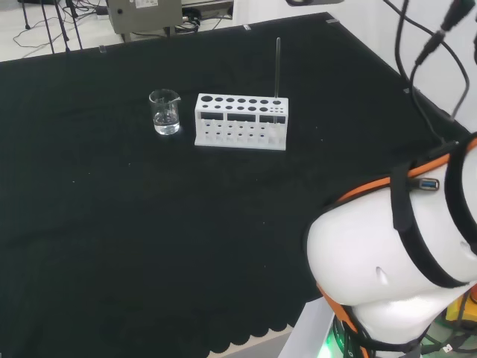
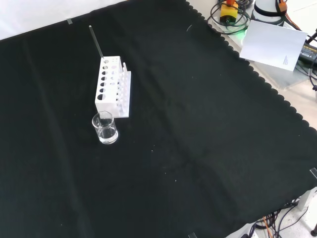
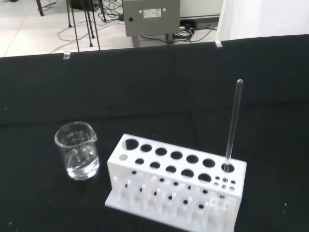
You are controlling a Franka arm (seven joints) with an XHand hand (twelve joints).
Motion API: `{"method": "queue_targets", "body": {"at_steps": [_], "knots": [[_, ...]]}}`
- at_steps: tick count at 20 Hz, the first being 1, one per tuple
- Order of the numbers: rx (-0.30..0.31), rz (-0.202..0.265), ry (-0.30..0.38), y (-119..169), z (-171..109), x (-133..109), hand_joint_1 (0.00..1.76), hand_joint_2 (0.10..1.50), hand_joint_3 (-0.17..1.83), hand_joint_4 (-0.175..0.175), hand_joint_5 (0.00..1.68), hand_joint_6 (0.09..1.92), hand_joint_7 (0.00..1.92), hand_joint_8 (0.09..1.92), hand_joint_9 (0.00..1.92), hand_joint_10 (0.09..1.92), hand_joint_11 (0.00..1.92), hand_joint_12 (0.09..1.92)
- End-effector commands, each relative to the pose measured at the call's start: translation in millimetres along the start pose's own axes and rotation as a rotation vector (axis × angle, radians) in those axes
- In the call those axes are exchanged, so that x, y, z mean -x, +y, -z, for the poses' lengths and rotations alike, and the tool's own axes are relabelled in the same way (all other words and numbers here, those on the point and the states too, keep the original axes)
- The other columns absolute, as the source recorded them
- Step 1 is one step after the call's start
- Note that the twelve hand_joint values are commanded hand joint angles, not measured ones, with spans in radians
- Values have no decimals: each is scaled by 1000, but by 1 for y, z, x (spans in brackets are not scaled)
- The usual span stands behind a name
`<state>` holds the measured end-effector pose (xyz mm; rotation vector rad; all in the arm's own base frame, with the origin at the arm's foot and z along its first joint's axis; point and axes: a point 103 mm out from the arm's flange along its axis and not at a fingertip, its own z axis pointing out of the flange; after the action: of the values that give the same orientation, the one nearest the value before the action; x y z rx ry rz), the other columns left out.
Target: Take the glass rod from the white test tube rack.
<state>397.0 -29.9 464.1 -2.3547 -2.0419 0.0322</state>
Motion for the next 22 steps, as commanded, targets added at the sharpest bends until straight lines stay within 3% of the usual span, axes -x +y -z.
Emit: {"method": "queue_targets", "body": {"at_steps": [1,4,6,10,14,17,22], "knots": [[25,-37,18,59,-1,37,561,919,461,-142,36,87,0,797,246,935,218,1426],[16,-35,14,75,-6,52,562,915,469,-144,41,87,3,863,301,936,228,1427],[23,-8,19,83,-11,61,561,915,471,-145,43,87,20,890,333,942,234,1429],[2,-30,23,101,-23,76,563,914,475,-148,55,87,85,931,401,958,261,1434],[-2,-30,30,118,-34,82,568,912,479,-153,73,87,148,961,458,963,293,1428],[-1,-37,8,126,-32,66,573,910,484,-161,103,87,214,986,507,964,323,1424],[-25,-52,42,140,-49,90,579,909,489,-175,191,87,312,1014,572,967,385,1414]]}}
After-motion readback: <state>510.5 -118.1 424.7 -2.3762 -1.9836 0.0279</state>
